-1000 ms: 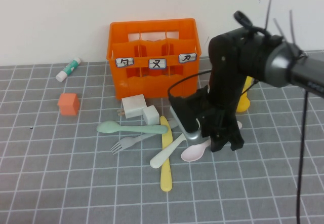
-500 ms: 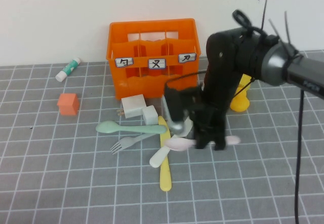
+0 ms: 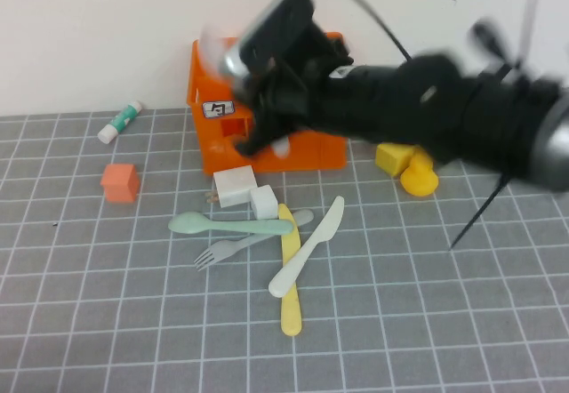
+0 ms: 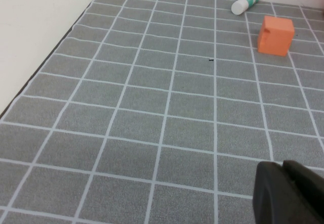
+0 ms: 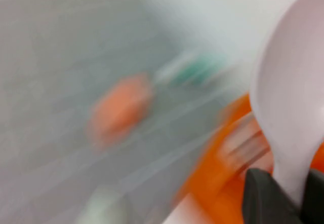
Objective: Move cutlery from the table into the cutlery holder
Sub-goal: Place the spoon on the box
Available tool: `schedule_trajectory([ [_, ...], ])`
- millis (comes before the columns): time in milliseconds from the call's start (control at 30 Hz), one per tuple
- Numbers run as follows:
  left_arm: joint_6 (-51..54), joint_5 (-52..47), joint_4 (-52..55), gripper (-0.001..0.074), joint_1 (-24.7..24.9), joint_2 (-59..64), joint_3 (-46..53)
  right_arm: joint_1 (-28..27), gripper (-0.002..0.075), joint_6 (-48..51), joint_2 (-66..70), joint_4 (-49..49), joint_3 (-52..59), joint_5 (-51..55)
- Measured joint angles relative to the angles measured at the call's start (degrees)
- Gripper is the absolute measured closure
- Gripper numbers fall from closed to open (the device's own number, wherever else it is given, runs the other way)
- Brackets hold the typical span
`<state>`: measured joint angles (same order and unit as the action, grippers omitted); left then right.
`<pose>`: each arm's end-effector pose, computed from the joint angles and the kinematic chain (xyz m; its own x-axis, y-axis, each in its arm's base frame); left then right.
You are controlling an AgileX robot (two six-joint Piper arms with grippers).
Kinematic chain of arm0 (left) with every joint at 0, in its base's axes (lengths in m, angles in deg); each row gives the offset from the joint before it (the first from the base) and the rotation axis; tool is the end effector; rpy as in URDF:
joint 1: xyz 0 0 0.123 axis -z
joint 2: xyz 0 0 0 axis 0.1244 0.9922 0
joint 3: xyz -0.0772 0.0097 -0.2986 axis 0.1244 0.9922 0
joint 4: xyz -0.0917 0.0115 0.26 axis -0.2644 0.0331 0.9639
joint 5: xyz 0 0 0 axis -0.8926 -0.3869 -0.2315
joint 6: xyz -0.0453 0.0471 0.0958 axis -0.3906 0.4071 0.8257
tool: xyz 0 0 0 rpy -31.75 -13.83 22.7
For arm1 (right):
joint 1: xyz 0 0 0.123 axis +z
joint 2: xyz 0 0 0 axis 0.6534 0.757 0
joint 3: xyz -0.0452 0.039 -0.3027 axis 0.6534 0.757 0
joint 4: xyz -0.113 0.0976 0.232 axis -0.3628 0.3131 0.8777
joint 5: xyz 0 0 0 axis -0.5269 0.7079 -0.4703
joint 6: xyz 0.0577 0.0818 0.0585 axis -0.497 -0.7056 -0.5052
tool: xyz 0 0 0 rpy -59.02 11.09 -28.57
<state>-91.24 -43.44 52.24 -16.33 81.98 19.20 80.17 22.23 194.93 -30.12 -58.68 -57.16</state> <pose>0.0783 0.0072 0.1688 -0.2299 -0.2081 -0.9507 -0.1560 0.9721 -0.1751 0.3925 0.3298 0.2957 -0.0519 -0.4324 -0.9002 -0.7198 0.6410 -0.2664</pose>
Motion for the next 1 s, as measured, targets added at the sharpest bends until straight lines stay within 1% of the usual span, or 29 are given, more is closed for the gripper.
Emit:
schedule_trajectory([
  [100,0.0,0.0,0.0,0.0736,0.0,0.0,0.0,4.01,0.0601,-0.6,1.74,8.56,0.67,-22.18],
  [133,0.0,0.0,0.0,0.0736,0.0,0.0,0.0,4.56,0.0601,-1.36,2.61,10.12,-0.13,-26.49],
  [200,0.0,0.0,0.0,0.0736,0.0,0.0,0.0,4.85,0.0601,-4.63,5.37,11.42,-2.82,-30.26],
  [400,0.0,0.0,0.0,0.0736,0.0,0.0,0.0,4.85,0.0601,-13.59,15.41,8.43,-13.56,-31.99],
  [600,0.0,0.0,0.0,0.0736,0.0,0.0,0.0,4.98,0.0601,-15.58,21.74,3.27,-23.19,-31.99],
  [800,0.0,0.0,0.0,0.0736,0.0,0.0,0.0,4.98,0.0601,-15.67,22.73,-0.05,-25.18,-31.62],
  [1000,0.0,0.0,0.0,0.0736,0.0,0.0,0.0,4.98,0.0601,-16.54,22.86,-1.32,-25.27,-31.49],
])
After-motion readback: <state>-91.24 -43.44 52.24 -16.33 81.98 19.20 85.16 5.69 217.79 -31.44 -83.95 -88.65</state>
